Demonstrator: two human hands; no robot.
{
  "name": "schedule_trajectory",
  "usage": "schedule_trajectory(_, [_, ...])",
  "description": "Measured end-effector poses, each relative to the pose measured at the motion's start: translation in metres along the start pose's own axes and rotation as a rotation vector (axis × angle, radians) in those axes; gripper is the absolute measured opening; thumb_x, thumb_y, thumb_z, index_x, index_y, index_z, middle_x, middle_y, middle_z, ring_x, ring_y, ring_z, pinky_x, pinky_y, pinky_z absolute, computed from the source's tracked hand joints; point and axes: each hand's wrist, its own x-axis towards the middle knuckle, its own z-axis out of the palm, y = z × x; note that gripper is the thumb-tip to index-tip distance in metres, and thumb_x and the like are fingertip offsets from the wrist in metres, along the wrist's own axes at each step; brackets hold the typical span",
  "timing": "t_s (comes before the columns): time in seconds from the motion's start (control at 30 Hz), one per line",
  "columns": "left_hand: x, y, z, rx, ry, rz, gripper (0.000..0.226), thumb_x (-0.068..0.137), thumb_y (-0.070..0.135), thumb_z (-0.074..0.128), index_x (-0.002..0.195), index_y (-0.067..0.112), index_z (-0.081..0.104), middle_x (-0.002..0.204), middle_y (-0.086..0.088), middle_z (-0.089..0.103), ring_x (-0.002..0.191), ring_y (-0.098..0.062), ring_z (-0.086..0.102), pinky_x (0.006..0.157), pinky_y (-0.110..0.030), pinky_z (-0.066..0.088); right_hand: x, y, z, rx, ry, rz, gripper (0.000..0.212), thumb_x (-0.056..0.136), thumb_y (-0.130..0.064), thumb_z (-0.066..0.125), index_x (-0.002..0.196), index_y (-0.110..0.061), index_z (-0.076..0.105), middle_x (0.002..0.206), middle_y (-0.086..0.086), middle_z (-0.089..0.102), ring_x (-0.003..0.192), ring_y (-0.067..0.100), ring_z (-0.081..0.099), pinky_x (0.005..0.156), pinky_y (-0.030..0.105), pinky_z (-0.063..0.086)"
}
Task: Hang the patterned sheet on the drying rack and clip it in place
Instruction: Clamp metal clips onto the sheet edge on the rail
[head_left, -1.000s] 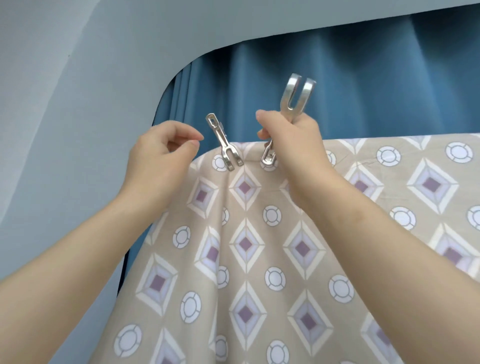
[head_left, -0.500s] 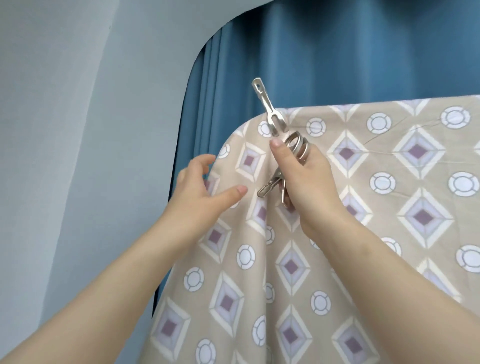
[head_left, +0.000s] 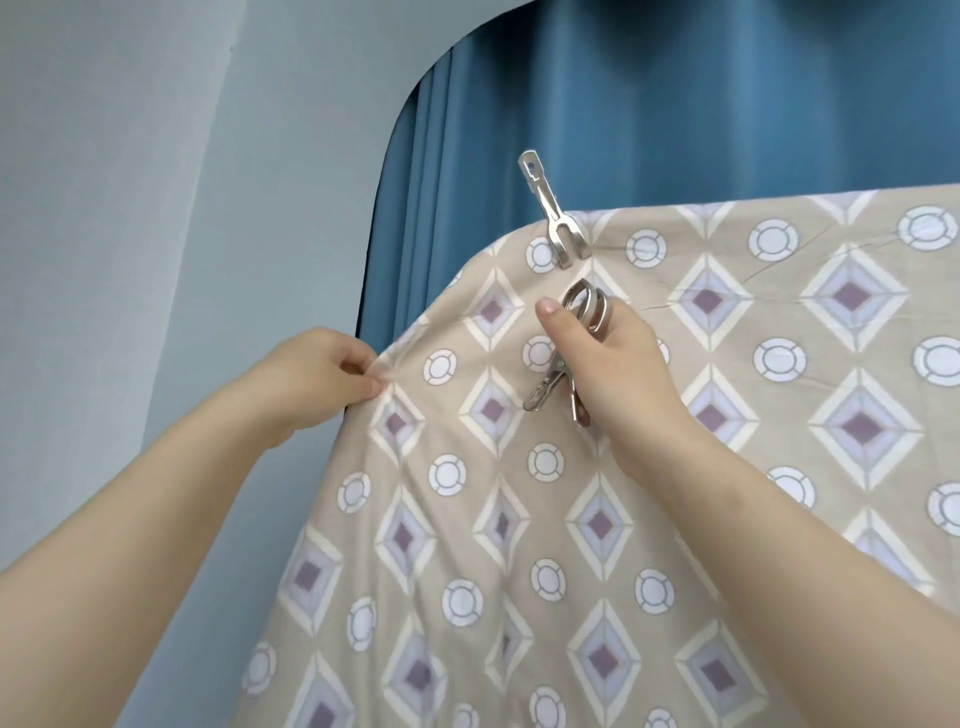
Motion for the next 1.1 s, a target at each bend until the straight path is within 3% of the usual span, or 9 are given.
schedule_trajectory(0.13, [0.018,0.001,0.032,-0.053,0.125,-0.078,0.022,0.091,0.008,0.046,0.08,0.015,0.063,0.072,-0.005,0.059,0.063,-0.024,0.059,0.06,-0.028,0.053,0.004,0.0,0.002,-0.026,-0.009,-0.008,0.027,0.088,-0.04,0.059,0.072,-0.022,0.046,0.06,-0.009,0.048,0.053,0.011,0.045,0.056,0.026,0.035])
schedule_trajectory(0.2, [0.026,0.001,0.057,-0.23,0.034,-0.134,0.019,0.092,0.011,0.045,0.083,0.017,0.061,0.08,-0.009,0.064,0.068,-0.027,0.063,0.067,-0.036,0.059,0.007,0.001,0.004,-0.023,-0.019,0.001,0.026,0.087,-0.041,0.059,0.074,-0.022,0.047,0.061,-0.008,0.048,0.055,0.012,0.045,0.057,0.027,0.035])
schedule_trajectory(0.33, [0.023,0.017,0.082,-0.62,-0.22,-0.247,0.007,0.091,0.014,0.053,0.091,0.011,0.058,0.082,-0.01,0.065,0.065,-0.022,0.058,0.057,-0.026,0.053,0.014,0.007,0.007,-0.025,-0.025,-0.01,0.026,0.084,-0.045,0.061,0.072,-0.026,0.047,0.063,-0.008,0.048,0.059,0.017,0.047,0.06,0.03,0.034])
schedule_trajectory(0.47, [0.02,0.029,0.081,-0.998,-0.375,-0.188,0.046,0.095,0.053,0.036,0.096,0.017,0.065,0.09,-0.008,0.074,0.086,-0.025,0.069,0.081,-0.038,0.054,0.02,0.009,0.005,-0.037,-0.015,-0.031,0.021,0.086,-0.04,0.061,0.084,-0.025,0.047,0.07,-0.002,0.052,0.052,0.017,0.051,0.054,0.026,0.037])
schedule_trajectory(0.57, [0.024,0.034,0.078,-0.816,-0.256,-0.003,0.039,0.097,0.05,0.034,0.11,0.024,0.06,0.108,-0.002,0.071,0.095,-0.019,0.068,0.089,-0.038,0.052,0.02,0.009,0.006,-0.005,-0.005,-0.055,0.025,0.086,-0.038,0.062,0.103,-0.028,0.047,0.075,0.004,0.056,0.045,0.014,0.05,0.045,0.022,0.035])
schedule_trajectory(0.7, [0.03,0.038,0.072,-0.829,-0.096,-0.014,0.029,0.098,0.039,0.04,0.106,0.019,0.058,0.106,-0.004,0.07,0.095,-0.02,0.067,0.089,-0.039,0.052,0.023,0.007,0.007,0.009,-0.008,-0.074,0.017,0.087,-0.038,0.06,0.096,-0.029,0.048,0.077,0.01,0.06,0.049,0.013,0.049,0.051,0.025,0.034])
schedule_trajectory(0.87, [0.027,0.028,0.067,-0.763,-0.266,0.03,0.029,0.094,0.04,0.047,0.108,0.02,0.063,0.103,0.001,0.072,0.094,-0.016,0.068,0.087,-0.033,0.05,0.027,-0.001,0.002,-0.018,-0.001,-0.079,0.016,0.089,-0.037,0.058,0.087,-0.028,0.045,0.08,0.012,0.063,0.053,0.015,0.051,0.047,0.024,0.034])
schedule_trajectory(0.97, [0.028,0.021,0.063,-0.608,-0.177,0.007,0.033,0.091,0.046,0.049,0.107,0.02,0.063,0.103,0.006,0.07,0.101,-0.015,0.064,0.091,-0.032,0.046,0.026,-0.001,0.004,-0.076,-0.019,-0.105,0.018,0.088,-0.036,0.059,0.096,-0.025,0.048,0.077,0.001,0.059,0.058,0.012,0.054,0.056,0.026,0.04])
schedule_trajectory(1.1, [0.023,0.02,0.053,-0.828,-0.225,-0.087,0.047,0.096,0.052,0.032,0.101,0.019,0.064,0.091,-0.002,0.071,0.086,-0.02,0.067,0.076,-0.034,0.051,0.021,0.006,0.012,-0.148,-0.07,-0.101,0.023,0.087,-0.038,0.06,0.1,-0.022,0.049,0.075,-0.006,0.054,0.066,0.016,0.052,0.065,0.029,0.042])
